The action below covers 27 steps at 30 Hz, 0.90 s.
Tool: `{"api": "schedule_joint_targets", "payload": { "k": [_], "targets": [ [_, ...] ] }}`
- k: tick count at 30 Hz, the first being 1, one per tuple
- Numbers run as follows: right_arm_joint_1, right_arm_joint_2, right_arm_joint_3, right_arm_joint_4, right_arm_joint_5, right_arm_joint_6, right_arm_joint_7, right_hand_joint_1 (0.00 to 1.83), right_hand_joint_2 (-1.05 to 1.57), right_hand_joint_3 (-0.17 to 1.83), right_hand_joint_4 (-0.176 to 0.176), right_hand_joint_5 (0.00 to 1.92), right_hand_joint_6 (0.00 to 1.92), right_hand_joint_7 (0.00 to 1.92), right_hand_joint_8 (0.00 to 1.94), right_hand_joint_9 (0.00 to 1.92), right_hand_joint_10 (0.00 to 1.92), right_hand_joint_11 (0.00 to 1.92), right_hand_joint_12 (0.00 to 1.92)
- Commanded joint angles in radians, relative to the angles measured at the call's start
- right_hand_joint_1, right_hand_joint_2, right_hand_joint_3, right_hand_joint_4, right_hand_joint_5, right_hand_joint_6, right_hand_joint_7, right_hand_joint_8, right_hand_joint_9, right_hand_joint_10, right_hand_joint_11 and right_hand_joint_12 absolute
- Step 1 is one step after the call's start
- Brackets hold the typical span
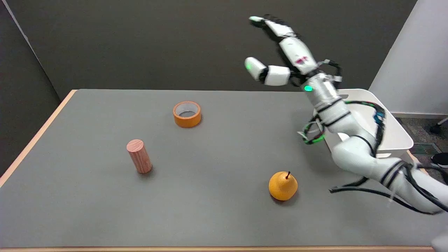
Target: Pick up yellow tape.
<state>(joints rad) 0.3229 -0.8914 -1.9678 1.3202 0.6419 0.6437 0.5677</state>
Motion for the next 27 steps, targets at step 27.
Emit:
{"api": "schedule_joint_targets", "payload": {
  "k": [27],
  "targets": [
    [0.624,-0.517,-0.553,-0.854,-0.303,-0.398,-0.013,0.38,0.50,0.98,0.097,0.08,0.11,0.10,0.05,0.04,0.35,0.02,0.71]
  ]
}}
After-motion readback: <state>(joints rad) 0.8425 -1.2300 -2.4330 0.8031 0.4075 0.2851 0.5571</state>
